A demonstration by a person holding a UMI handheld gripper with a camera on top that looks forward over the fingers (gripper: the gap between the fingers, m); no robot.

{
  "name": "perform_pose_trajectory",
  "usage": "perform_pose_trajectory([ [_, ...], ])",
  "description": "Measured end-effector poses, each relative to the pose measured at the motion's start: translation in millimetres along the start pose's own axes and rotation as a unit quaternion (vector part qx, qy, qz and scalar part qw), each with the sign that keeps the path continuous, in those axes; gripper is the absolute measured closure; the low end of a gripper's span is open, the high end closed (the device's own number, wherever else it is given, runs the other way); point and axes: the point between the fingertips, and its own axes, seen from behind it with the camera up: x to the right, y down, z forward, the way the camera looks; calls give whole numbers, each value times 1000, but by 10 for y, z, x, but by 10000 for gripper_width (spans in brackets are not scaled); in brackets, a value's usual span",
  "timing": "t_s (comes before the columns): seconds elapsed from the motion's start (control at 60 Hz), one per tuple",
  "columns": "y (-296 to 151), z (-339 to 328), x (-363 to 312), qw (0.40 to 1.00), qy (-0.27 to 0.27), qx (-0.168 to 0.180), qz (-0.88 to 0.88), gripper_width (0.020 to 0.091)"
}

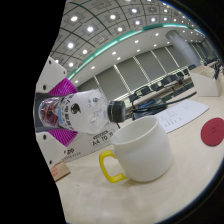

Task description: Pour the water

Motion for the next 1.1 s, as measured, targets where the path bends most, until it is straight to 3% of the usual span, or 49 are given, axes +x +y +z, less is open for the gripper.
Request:
perform_pose_trajectory([
  [0.117,25,-12,-2,999,18,-13,-39,719],
  [0.3,22,-158,-475,957,31,-22,-289,719],
  [0.467,-364,-387,-1341,840,25,32,-542,719],
  [0.617,-1083,-659,-1849,700,59,104,-704,718],
  [0.717,-1623,-782,-1793,609,111,126,-775,718],
  [0.8,-2083,-840,-1473,569,153,126,-798,719],
  [0.9,-2270,-962,-1192,550,195,118,-803,717],
  [0.933,-2593,-880,-941,545,204,115,-805,717],
  [1.1,-2787,-1034,-546,545,239,102,-797,715],
])
